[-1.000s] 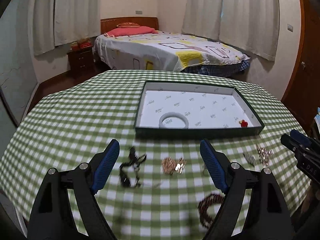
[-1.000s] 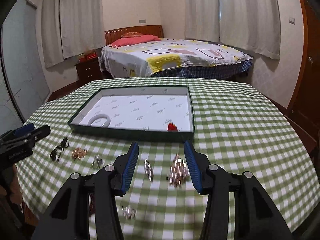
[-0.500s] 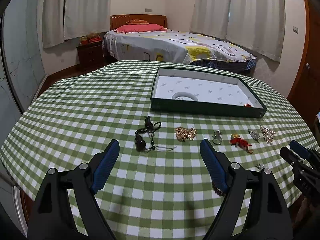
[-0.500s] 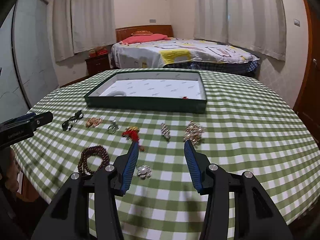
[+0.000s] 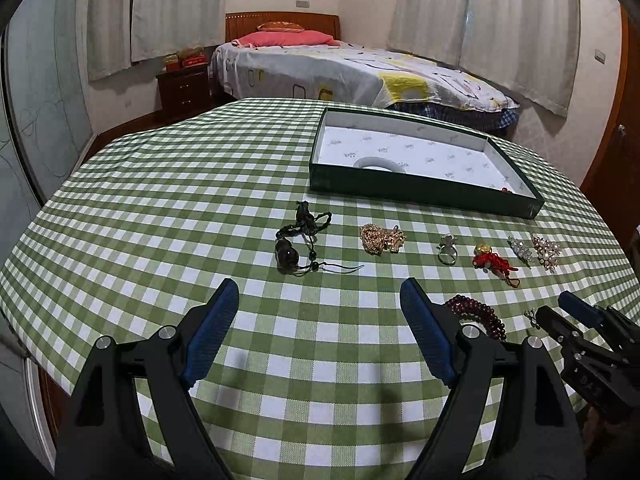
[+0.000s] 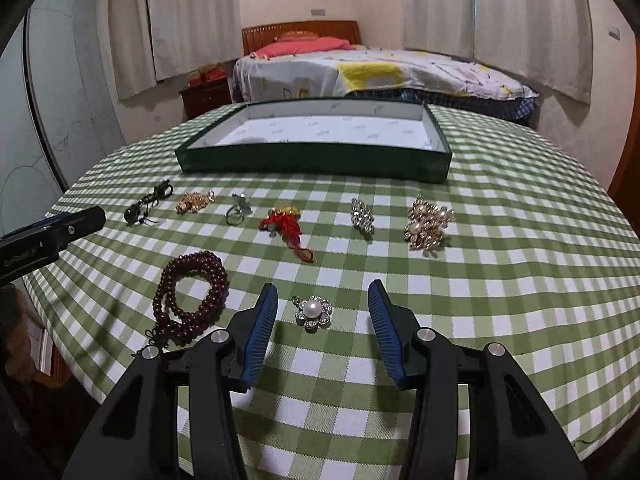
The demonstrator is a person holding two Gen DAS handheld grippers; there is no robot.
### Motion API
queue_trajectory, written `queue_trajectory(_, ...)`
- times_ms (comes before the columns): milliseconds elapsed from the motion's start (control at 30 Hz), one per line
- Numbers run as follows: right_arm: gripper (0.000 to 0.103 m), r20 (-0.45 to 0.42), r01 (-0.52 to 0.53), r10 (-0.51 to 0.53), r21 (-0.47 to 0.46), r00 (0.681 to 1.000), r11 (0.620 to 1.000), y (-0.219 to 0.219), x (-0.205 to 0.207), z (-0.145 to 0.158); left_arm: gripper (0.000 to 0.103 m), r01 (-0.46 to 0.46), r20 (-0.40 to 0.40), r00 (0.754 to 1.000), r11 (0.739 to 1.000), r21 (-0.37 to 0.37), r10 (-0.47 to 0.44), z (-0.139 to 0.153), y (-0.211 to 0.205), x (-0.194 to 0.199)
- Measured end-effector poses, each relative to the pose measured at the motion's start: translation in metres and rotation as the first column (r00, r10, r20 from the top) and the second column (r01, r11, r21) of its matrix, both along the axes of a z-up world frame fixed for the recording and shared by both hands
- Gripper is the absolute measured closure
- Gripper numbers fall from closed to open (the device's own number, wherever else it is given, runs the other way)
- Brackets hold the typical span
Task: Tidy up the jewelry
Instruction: 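Move the right tool to the pearl flower brooch and close on it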
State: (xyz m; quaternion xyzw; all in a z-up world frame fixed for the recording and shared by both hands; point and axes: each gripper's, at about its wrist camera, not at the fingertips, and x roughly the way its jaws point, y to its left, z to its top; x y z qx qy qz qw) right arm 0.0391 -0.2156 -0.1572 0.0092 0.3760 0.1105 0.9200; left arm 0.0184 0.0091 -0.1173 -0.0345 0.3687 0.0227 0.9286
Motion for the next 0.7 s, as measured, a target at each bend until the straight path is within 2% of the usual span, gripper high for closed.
queue_trajectory(133,0.058,-0.028,-0.005,0.005,-0.008,1.0,1.0,0.002,0.004,-0.004,0.022,0.009,-0.009,1.0,1.0,0.0,-0.009,-0.002,-0.003,0.001)
queue_trajectory(233,0.066,-0.046,-0.022,0.021,-0.018,0.999,1.0,0.005,0.006,-0.008,0.022,0.02,-0.013,1.0,1.0,0.003,-0.02,-0.003,-0.007,0.001)
queue_trajectory(400,0.072,-0.044,-0.031,0.029,-0.038,0.999,0.999,0.008,0.006,-0.008,0.022,0.028,-0.016,0.999,1.0,0.002,-0.028,-0.005,-0.011,0.003)
queue_trajectory(500,0.081,-0.047,-0.035,0.034,-0.035,0.998,0.999,0.008,0.006,-0.008,0.022,0.033,-0.019,0.999,0.999,-0.003,-0.033,-0.006,-0.012,0.004)
queue_trajectory(700,0.082,-0.048,-0.035,0.033,-0.042,0.998,0.999,0.007,0.006,-0.007,0.022,0.048,-0.027,0.998,0.999,-0.014,-0.049,-0.008,-0.016,0.006)
